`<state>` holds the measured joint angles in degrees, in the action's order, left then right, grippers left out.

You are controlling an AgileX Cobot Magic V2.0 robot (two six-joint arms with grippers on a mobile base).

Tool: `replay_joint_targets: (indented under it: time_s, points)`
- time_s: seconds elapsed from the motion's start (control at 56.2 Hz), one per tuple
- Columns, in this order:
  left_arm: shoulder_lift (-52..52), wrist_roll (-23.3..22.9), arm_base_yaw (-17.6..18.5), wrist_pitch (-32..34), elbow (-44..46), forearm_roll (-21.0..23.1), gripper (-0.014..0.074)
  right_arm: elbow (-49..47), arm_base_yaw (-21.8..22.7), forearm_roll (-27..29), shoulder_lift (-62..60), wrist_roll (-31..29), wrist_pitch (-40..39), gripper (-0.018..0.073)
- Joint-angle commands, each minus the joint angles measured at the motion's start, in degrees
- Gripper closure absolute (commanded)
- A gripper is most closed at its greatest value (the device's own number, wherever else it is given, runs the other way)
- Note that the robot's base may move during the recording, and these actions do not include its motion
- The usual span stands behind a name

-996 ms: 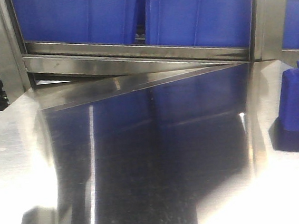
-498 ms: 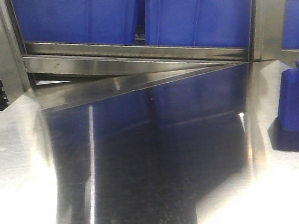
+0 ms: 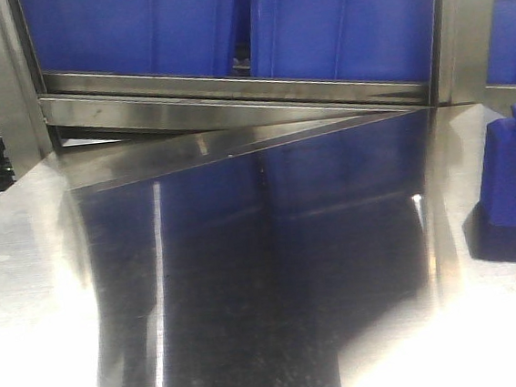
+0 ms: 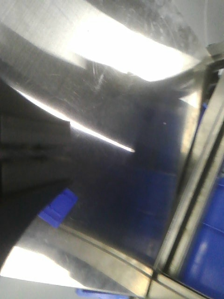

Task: Pick and sort blue part to right shelf

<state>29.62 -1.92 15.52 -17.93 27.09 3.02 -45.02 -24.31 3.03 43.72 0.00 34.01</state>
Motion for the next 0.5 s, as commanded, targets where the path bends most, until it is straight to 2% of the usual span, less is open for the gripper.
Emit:
replay_joint_targets:
  time_s: [0.0,0.053,0.089,0.267,0.48]
  points:
    - [0.0,-0.1,0.5,5.4,1.6,0.0,0.0262,-4.9,-0.2,1.3,3.9,1.1,-1.5,0.0101]
    - [0.0,-0.1,0.5,5.4,1.6,0.0,0.0262,-7.3,-0.2,1.3,6.7,4.1,0.5,0.0024]
    - [0.0,-0.1,0.5,5.4,1.6,0.0,0.0262,-8.5,-0.2,1.2,8.4,5.9,1.4,0.0005]
    - [0.0,-0.1,0.5,5.4,1.6,0.0,0.0262,-17.8,1.3,-1.3,17.0,16.1,11.1,-0.0001]
    - [0.0,-0.1,0.5,5.4,1.6,0.0,0.0262,-23.6,3.9,-14.6,26.0,29.7,25.2,-0.0001]
